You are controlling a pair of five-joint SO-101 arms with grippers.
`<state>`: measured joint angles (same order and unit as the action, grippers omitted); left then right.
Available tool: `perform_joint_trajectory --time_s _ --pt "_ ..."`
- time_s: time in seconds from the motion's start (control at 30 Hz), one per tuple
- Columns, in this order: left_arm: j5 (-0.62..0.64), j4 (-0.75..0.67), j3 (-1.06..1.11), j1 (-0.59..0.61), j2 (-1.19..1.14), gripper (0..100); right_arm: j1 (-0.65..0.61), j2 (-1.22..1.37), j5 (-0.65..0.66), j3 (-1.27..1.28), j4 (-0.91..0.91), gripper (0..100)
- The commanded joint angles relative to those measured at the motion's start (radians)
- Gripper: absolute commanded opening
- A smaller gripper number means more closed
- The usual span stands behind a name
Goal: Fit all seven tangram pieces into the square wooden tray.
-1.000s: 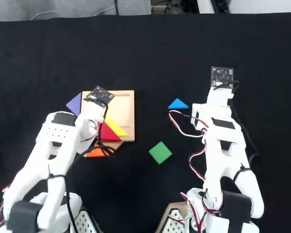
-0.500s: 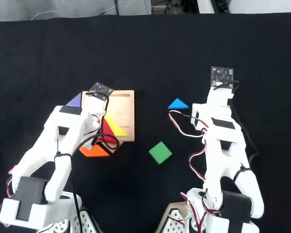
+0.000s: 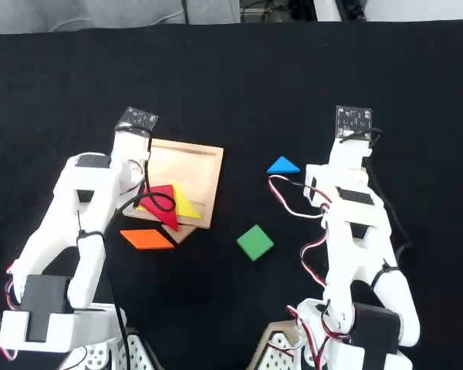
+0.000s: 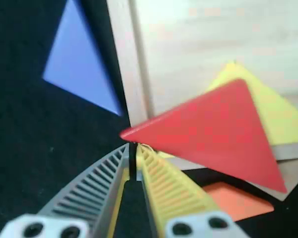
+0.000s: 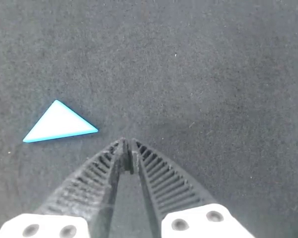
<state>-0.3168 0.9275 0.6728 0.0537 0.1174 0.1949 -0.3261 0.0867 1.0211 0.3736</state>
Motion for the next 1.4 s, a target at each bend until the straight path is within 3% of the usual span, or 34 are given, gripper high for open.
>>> perform_joint_trajectory --time_s 0.0,0.23,0.37,0.6,0.93,1.37 --pt "0.005 -0.009 -0.068 -0.056 0.005 3 -0.009 0.002 0.002 -0.024 -0.011 1.1" --pt "0.006 -0.015 -0.070 -0.130 0.005 3 -0.009 0.002 0.002 -0.024 -0.011 1.1" --pt "0.006 -0.005 -0.070 -0.107 0.015 3 -0.009 0.002 0.002 -0.024 -0.011 1.1" --pt "0.008 0.135 -0.107 -0.061 0.026 3 -0.009 0.002 0.002 -0.024 -0.011 1.1" --pt "0.055 0.012 -0.159 -0.030 -0.146 3 -0.009 0.002 0.002 -0.022 -0.011 1.1" --pt "0.078 0.021 -0.323 -0.105 -0.305 3 -0.009 0.002 0.002 -0.022 -0.011 1.1"
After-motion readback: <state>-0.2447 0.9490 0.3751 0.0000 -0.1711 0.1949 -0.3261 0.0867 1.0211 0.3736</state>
